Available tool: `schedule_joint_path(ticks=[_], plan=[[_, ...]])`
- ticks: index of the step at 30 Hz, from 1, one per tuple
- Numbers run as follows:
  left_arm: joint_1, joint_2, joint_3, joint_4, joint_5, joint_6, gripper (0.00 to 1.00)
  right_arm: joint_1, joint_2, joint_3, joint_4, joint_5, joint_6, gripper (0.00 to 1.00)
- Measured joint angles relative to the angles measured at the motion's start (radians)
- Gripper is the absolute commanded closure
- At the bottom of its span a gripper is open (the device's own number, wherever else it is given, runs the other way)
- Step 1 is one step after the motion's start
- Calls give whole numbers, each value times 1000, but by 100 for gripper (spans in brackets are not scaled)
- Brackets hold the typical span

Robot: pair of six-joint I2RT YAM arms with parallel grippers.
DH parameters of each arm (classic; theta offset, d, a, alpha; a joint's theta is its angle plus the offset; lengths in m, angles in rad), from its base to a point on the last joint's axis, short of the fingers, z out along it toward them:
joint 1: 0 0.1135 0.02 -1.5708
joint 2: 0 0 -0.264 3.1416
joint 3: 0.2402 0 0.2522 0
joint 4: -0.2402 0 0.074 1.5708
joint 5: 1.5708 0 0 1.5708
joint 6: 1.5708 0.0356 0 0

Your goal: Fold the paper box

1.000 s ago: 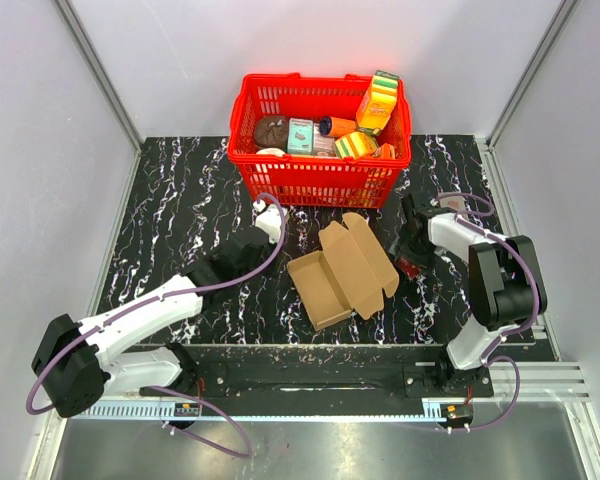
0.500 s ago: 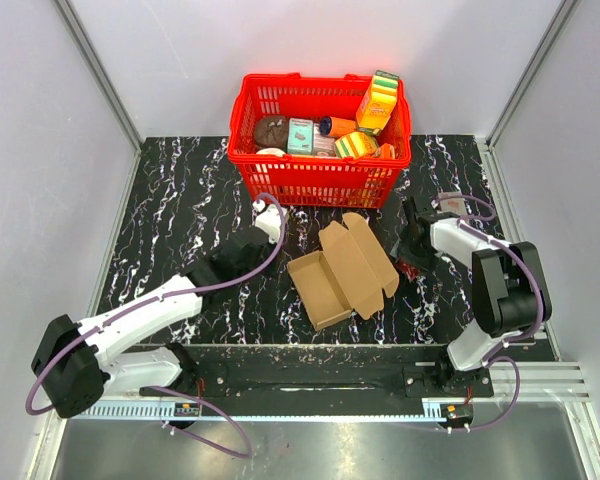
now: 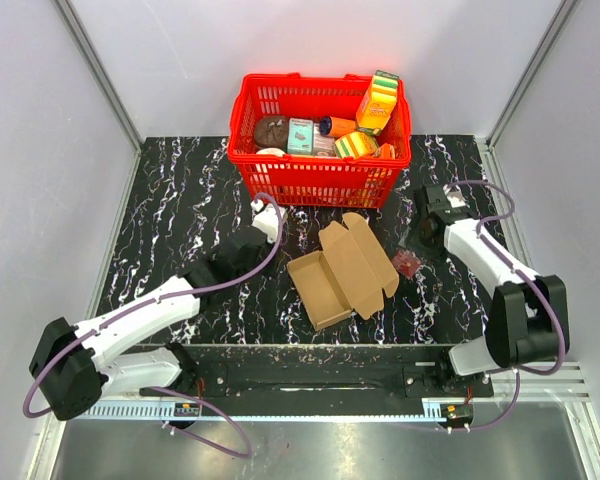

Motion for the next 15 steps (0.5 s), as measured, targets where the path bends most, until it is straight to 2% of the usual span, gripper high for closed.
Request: schedule_joint_path(ticks=[5, 9, 15], plan=[[0, -16, 0, -1, 0, 0, 100, 0, -87, 87, -67, 53, -31, 28], [0, -21, 0, -2, -1, -1, 100, 0, -164, 151, -99, 64, -58, 16], [0, -22, 0, -17, -1, -3, 100, -9, -139, 182, -111, 29, -66, 11]])
